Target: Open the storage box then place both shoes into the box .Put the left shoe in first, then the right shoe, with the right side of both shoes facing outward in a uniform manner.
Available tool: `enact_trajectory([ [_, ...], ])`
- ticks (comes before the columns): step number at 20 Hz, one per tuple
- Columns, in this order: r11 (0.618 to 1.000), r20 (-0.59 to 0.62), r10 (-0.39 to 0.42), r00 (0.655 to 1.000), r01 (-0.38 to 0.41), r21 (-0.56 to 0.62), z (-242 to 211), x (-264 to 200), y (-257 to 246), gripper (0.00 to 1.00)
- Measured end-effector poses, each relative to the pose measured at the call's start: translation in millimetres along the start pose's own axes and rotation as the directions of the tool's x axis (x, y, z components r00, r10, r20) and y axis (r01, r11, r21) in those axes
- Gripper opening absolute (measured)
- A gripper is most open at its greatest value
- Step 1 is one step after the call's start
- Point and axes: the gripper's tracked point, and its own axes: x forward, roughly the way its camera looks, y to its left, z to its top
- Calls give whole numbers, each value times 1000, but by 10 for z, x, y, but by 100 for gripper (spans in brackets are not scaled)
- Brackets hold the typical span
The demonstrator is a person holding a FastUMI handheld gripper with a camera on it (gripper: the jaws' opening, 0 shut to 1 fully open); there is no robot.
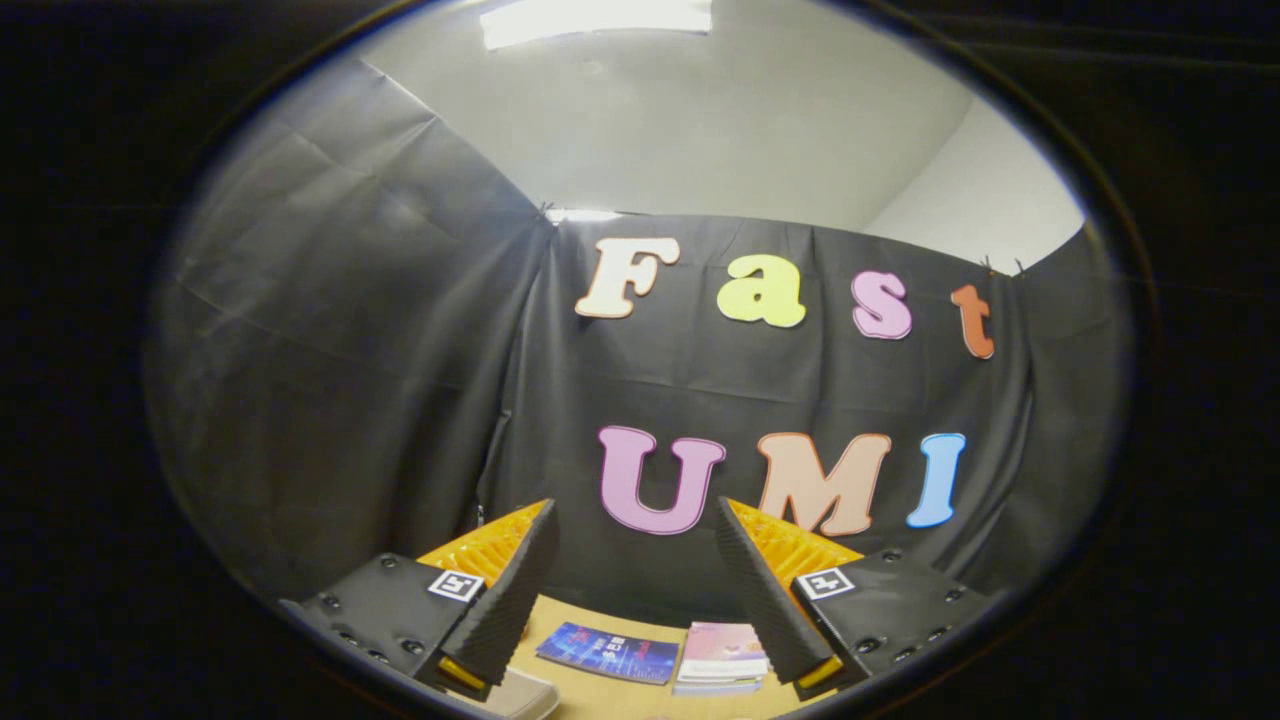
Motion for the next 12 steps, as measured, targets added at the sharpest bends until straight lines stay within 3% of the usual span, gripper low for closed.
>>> enact_trajectory([
  [7, 998, -196, 69, 978, -70, -1, -971, -112, 129, 98],
  [12, 987, -334, 156, 930, -140, 74, -1732, -296, 347, 98],
])
